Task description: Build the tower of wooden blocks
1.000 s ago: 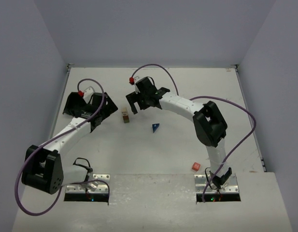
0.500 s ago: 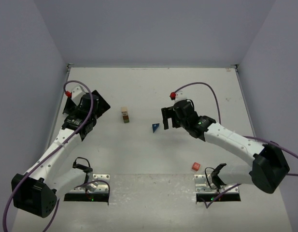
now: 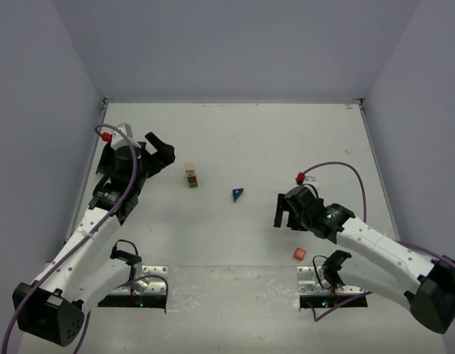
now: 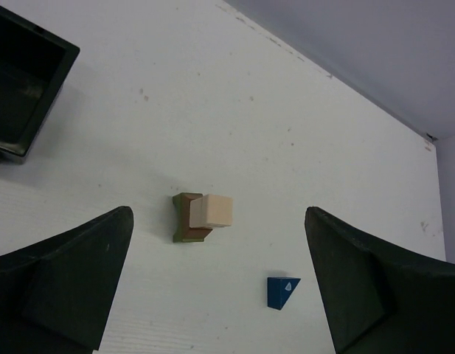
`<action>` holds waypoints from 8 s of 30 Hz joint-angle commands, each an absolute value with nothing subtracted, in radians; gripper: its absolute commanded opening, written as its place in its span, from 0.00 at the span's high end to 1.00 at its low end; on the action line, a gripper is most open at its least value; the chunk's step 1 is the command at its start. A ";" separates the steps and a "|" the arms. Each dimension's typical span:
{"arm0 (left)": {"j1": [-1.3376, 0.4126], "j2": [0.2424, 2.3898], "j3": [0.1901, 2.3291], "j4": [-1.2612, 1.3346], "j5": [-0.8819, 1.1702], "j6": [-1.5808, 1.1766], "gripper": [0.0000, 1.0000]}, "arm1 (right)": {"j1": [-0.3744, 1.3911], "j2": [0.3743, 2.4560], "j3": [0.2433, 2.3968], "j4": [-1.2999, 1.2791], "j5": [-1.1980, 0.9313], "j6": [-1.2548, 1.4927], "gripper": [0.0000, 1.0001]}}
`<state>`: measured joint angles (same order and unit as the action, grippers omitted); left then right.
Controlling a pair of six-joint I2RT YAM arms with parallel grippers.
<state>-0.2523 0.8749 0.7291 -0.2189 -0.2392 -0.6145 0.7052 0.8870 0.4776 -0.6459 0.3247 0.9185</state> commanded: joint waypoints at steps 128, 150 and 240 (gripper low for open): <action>-0.529 0.952 0.418 0.494 1.112 0.314 1.00 | 0.788 1.059 0.885 -0.340 -0.690 -0.221 0.01; -0.528 0.989 0.433 0.531 1.086 0.229 1.00 | 0.839 1.179 0.883 -0.171 -0.526 -0.235 0.07; -0.199 0.944 0.605 -0.072 -0.444 -0.695 0.00 | 0.782 2.228 2.159 -0.779 -0.411 -0.523 0.96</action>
<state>-0.2081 0.9682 0.5831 -0.0343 -0.3483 -0.6433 0.7672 2.2198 2.0981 -0.7951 -0.4397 -0.5402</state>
